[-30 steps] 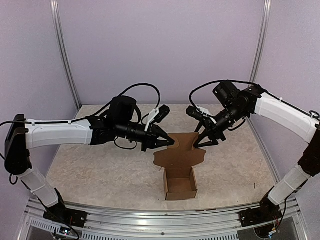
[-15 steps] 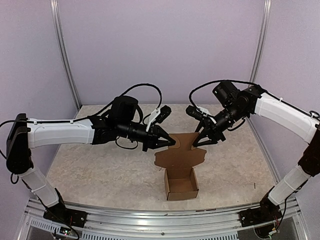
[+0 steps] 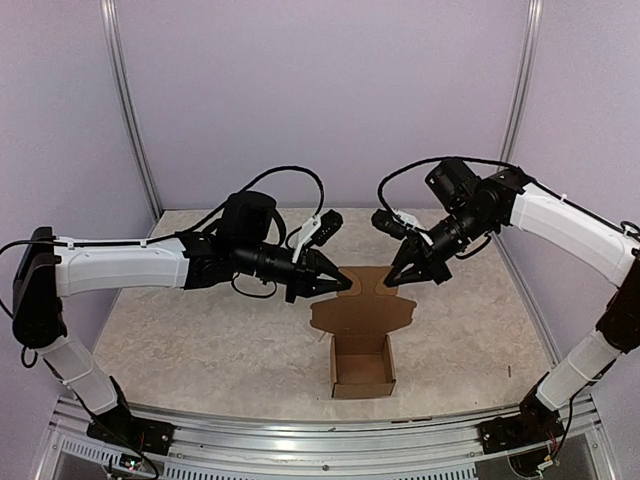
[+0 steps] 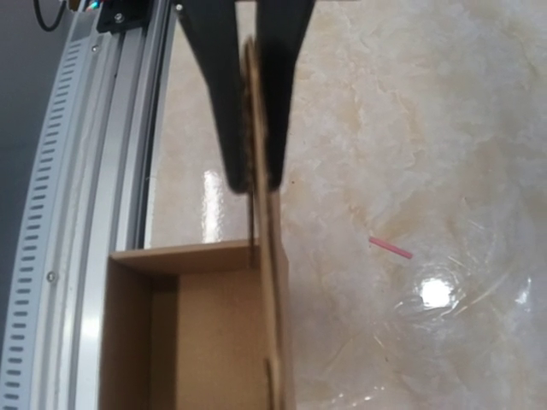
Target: Fold the paper box
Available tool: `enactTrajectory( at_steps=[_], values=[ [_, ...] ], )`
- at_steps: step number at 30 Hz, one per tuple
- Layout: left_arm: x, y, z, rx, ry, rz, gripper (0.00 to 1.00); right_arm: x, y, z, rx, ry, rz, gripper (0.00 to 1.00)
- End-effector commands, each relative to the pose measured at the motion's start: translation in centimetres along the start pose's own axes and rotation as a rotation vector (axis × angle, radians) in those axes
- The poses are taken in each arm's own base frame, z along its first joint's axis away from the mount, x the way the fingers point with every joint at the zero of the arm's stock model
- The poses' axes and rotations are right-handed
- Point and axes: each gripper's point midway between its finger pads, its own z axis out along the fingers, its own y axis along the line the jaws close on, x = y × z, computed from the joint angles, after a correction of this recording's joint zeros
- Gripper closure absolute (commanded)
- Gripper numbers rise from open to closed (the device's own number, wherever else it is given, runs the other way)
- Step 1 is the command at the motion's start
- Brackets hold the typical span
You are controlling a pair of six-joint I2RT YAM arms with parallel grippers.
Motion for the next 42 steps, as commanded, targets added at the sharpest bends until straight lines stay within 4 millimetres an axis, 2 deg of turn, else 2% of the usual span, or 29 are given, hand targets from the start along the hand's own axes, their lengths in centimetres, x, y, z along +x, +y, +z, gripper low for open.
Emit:
enactTrajectory(
  at_steps=[1, 10, 18, 24, 27, 33, 39, 42],
  values=[
    [0.6, -0.6, 0.4, 0.028, 0.015, 0.004, 1.00, -1.5, -0.1, -0.6, 0.026, -0.019, -0.049, 1.00],
    [1.0, -0.4, 0.4, 0.019, 0.023, 0.006, 1.00, -1.6, -0.2, -0.5, 0.014, -0.012, -0.040, 1.00],
    [1.3, -0.3, 0.8, 0.020, 0.039, 0.007, 0.92, -1.8, -0.2, -0.4, 0.006, -0.021, -0.036, 1.00],
    [1.0, -0.5, 1.0, 0.033, 0.039, 0.011, 0.93, -1.8, -0.3, -0.3, 0.001, -0.023, -0.036, 1.00],
    [1.0, -0.4, 1.2, 0.035, 0.042, 0.010, 0.90, -1.9, -0.3, -0.3, 0.002, -0.024, -0.035, 1.00],
    [1.0, -0.4, 1.5, 0.044, 0.045, 0.016, 1.00, -1.9, -0.4, -0.4, 0.015, -0.020, -0.036, 1.00],
    [0.8, -0.2, 1.3, 0.030, 0.044, 0.032, 1.00, -1.6, -0.5, -0.7, 0.033, 0.003, -0.032, 1.00],
    [1.0, 0.0, 1.3, 0.011, 0.060, 0.041, 1.00, -1.8, -0.3, -1.1, 0.021, 0.019, -0.027, 0.74]
  ],
)
